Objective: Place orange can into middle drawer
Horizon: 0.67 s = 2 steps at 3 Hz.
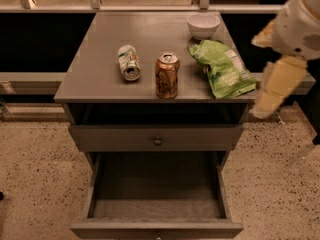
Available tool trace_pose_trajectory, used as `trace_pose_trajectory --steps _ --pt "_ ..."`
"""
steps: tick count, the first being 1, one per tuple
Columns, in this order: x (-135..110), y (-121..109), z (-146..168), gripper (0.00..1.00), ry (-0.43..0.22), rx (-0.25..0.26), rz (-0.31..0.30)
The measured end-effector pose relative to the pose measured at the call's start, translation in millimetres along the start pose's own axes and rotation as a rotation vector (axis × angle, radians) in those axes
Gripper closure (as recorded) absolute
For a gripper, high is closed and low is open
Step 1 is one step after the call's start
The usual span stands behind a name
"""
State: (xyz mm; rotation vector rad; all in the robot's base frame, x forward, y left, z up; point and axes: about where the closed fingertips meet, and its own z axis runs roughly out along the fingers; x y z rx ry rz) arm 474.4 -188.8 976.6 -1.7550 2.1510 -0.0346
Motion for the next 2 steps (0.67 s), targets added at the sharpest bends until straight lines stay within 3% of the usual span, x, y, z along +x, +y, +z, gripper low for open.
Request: trace_pose_trajectory --steps 2 --pt "-80 -66 47 0.00 -0.302 -0.033 -0.040"
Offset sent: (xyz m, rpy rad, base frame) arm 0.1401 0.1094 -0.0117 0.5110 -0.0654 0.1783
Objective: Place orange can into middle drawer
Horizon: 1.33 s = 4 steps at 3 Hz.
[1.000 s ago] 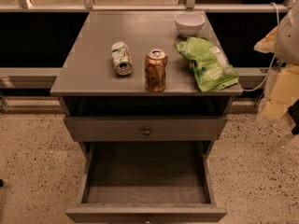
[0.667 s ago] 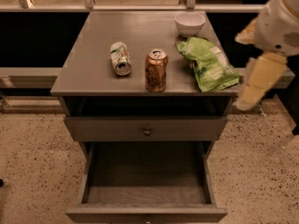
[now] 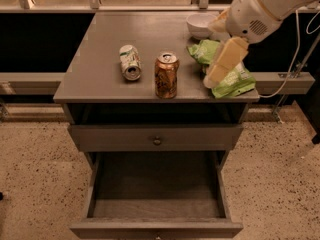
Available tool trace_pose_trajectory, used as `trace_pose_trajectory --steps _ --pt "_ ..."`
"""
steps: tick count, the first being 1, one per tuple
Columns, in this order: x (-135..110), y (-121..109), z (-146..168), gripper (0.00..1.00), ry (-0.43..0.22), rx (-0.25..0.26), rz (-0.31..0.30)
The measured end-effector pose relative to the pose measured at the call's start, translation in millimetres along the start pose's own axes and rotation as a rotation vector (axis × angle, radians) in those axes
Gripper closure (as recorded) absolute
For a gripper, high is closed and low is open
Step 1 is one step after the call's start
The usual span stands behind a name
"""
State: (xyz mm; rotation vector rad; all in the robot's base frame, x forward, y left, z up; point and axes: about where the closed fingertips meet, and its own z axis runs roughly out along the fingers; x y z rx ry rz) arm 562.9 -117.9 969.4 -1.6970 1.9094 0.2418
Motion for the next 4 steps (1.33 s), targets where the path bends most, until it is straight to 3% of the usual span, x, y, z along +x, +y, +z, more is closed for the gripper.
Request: trace_pose_trajectory --steps 1,3,4 --pt "-17 -16 35 0.00 -0.129 -0.038 0.019" --pt "-50 -22 97 0.00 -0.274 -0.141 0.036" --pt "-58 -14 119 0.18 -0.303 -0.202 0.045"
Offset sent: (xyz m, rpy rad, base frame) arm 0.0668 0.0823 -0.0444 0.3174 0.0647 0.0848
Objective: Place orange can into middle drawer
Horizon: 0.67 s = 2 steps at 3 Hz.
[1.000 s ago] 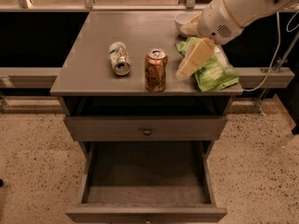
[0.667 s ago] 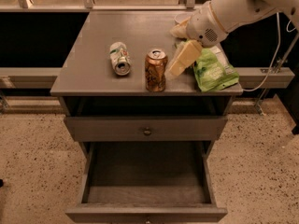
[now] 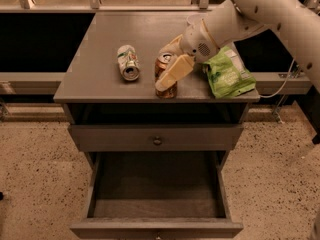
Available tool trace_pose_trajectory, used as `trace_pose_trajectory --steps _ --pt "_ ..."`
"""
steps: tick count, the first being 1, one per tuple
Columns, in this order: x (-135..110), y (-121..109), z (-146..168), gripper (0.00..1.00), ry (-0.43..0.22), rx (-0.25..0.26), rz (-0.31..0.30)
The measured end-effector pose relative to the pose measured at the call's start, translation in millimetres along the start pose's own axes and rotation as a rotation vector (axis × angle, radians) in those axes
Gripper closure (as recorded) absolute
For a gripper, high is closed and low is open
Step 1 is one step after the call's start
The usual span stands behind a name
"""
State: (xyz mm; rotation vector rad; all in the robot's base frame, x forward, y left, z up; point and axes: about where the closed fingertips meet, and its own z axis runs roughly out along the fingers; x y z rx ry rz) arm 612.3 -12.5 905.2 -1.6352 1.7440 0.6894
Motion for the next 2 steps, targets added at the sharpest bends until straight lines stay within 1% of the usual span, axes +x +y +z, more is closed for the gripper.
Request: trace_pose_trajectory --steps 1,2 --pt "-10 6 17 0.41 -0.048 -0.060 -0.002" --pt "-20 23 17 0.64 -0.139 -0.135 -0.023"
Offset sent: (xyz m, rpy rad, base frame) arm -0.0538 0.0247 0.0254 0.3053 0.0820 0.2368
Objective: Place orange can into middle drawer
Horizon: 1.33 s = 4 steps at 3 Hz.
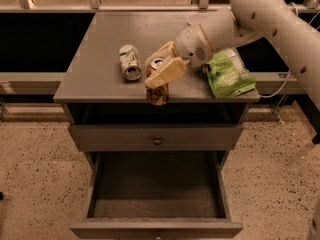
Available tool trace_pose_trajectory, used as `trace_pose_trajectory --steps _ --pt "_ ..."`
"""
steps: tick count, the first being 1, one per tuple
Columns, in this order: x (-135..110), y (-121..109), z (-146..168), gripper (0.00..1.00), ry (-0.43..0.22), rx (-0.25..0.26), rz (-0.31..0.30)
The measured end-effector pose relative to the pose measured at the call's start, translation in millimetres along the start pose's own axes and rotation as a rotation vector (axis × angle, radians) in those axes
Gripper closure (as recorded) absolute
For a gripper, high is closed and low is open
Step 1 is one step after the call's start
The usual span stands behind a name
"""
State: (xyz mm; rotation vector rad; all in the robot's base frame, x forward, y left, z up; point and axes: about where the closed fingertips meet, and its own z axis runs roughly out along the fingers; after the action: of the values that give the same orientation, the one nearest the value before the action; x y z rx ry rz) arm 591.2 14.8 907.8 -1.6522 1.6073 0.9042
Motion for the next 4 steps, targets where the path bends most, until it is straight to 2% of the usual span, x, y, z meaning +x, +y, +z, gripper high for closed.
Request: trace_pose_trajectory --steps 1,2,3,4 --pt "-10 45 -14 0.88 -0.090 -0.061 -0.090" --pt "10 101 -36 1.00 -0.095 -0.075 -0.153" --pt "63 135 -44 1.00 -0.025 -0.059 -0.094" --pt "74 143 -43 1.00 -0.015 -0.064 -0.072"
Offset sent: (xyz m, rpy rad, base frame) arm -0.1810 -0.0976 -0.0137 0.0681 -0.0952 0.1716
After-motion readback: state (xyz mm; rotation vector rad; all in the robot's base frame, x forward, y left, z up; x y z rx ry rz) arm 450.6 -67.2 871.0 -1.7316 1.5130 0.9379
